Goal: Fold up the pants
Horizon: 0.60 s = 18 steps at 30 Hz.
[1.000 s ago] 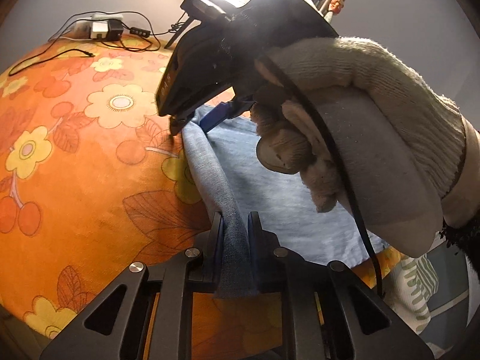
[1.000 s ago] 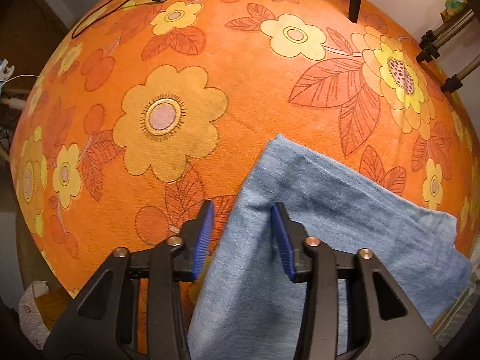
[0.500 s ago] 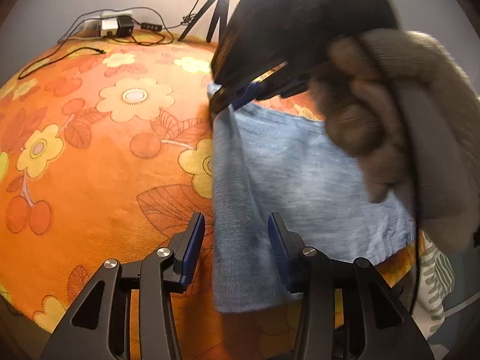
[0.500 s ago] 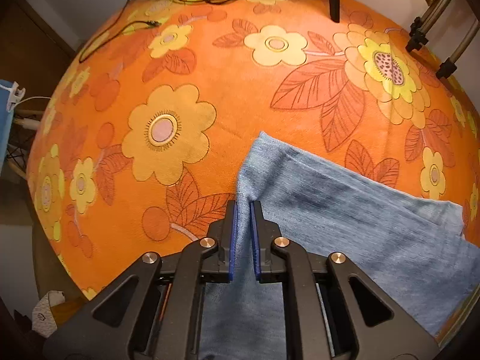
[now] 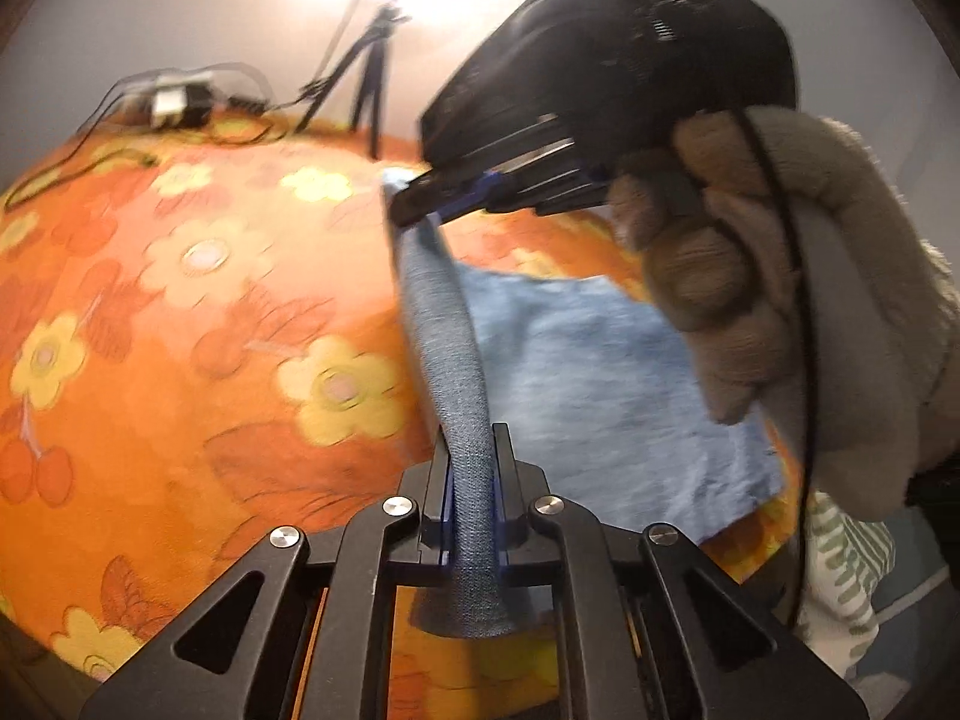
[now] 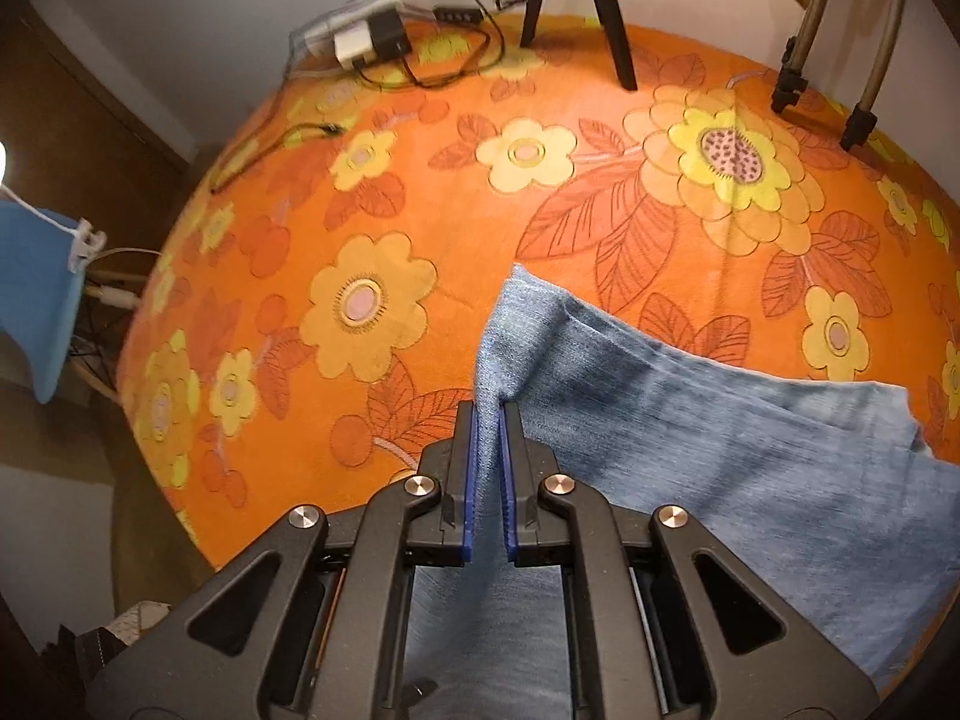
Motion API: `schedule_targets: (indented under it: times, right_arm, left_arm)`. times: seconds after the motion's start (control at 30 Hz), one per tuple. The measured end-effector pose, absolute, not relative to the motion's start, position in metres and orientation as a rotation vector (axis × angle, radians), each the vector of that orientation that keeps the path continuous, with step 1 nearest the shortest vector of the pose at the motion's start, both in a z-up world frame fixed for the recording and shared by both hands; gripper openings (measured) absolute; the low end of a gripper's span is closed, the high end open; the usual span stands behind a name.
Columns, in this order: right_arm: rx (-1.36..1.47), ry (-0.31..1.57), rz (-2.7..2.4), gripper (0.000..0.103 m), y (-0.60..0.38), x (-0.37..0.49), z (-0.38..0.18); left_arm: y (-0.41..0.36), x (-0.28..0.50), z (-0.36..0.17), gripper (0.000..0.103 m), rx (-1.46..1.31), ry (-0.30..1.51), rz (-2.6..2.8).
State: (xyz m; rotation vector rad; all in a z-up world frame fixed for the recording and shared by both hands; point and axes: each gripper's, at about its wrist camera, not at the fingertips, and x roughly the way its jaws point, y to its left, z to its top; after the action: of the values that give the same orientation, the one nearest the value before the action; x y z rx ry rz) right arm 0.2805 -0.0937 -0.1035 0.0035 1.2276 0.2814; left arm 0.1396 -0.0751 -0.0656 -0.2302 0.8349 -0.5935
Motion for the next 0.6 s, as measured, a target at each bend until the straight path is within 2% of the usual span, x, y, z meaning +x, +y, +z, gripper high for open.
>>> schedule_targets:
  times: [0.6]
  right_arm:
    - [0.212,1.067,0.221,0.006,-0.249,0.238,-0.035]
  left_arm:
    - [-0.192,0.13,-0.019,0.008,-0.154,0.772,-0.882]
